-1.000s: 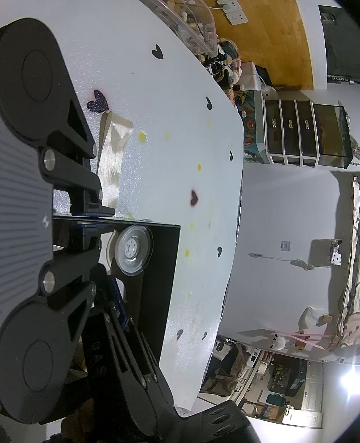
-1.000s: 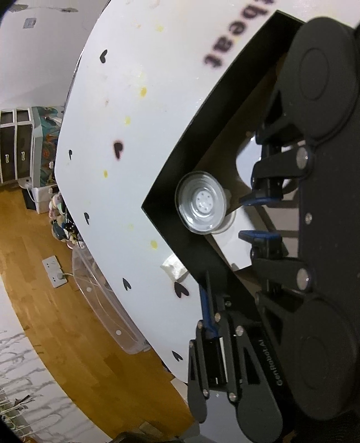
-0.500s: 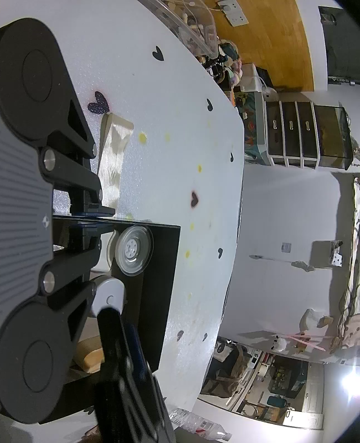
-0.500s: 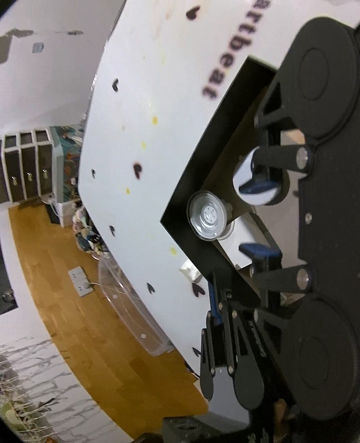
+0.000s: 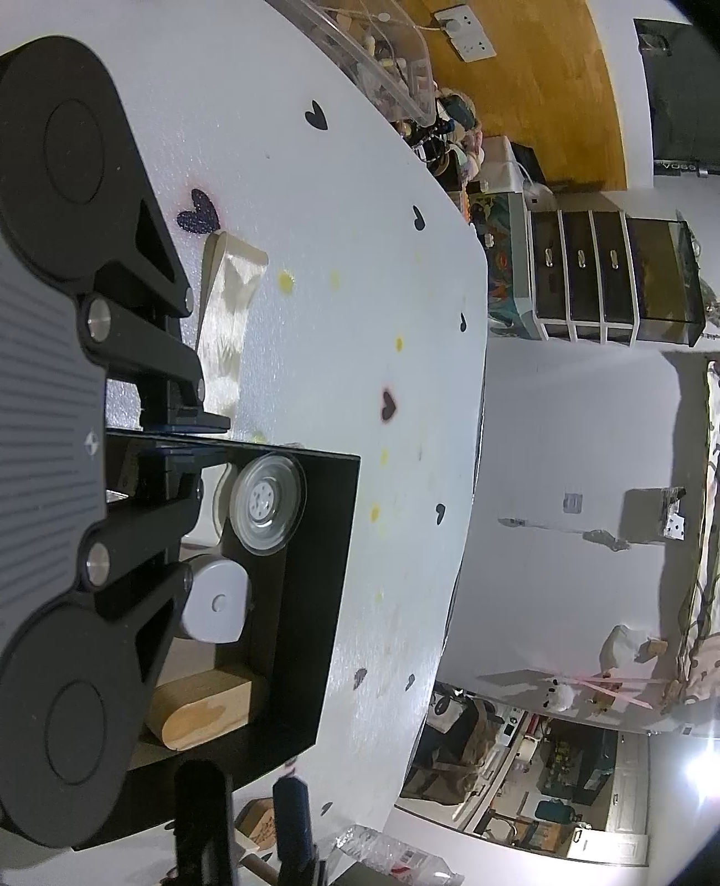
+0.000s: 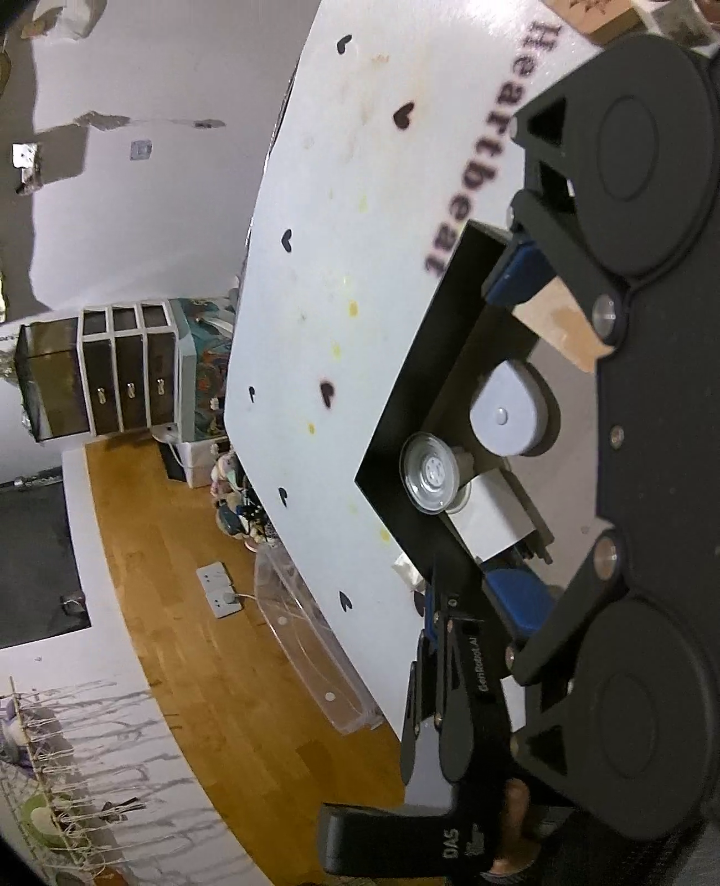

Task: Organize rigid objects
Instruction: 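Grasp the brown cylinder on the wooden coaster with the right gripper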

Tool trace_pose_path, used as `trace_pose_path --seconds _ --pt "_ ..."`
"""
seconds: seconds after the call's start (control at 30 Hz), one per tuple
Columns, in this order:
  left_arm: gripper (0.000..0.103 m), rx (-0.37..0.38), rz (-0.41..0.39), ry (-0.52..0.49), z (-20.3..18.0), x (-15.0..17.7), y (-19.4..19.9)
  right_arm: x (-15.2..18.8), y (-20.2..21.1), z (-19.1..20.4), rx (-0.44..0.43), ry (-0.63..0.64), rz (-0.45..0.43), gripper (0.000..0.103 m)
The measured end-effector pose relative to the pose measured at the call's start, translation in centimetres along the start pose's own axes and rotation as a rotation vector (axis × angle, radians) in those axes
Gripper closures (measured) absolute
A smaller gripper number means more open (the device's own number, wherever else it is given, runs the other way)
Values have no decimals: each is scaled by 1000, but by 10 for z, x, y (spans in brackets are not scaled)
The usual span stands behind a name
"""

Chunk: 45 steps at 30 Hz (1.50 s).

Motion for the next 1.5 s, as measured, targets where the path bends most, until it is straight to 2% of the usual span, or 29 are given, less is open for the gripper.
trace_pose_path --seconds 0.17,0.4,0.53,0.7,0.97,1.07,1.13,1.23,1.27,1.33,1.5 --pt "100 -5 -1 1 0 0 0 10 15 -11 66 -10 -68 0" --pt "100 -11 -2 1 0 -1 1 29 32 -41 176 -81 -111 0" --pt "99 -11 -1 -1 0 -1 1 46 37 -65 288 -143 -82 0" --pt "99 -10 -2 1 0 -1 1 65 42 -96 381 -228 -75 0" --pt "99 -10 -1 0 -1 -1 1 85 43 -142 592 -264 -26 0" --pt "99 -8 0 -1 0 -1 2 84 46 -156 652 -276 -47 2" --pt "100 -7 0 1 1 -1 2 80 46 -163 659 -290 -60 21" --pt "99 -6 0 2 2 -1 2 78 46 -173 687 -312 -63 40" --pt "100 -6 0 3 2 -2 3 77 45 -175 688 -312 -64 43" --pt "99 -6 0 2 2 -2 3 75 43 -178 689 -321 -68 58" --pt "100 -7 0 3 2 -2 2 71 44 -183 697 -332 -91 79"
Point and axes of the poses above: each gripper's, at about its wrist camera, not at the fingertips, and y roughly against the way its jaws point, z to its left, x to its underside, the point moved 8 cm from there along -y, roughly the way its jaws point, and after that the axes turned 14 degrees about x, right-handed, at the moved point
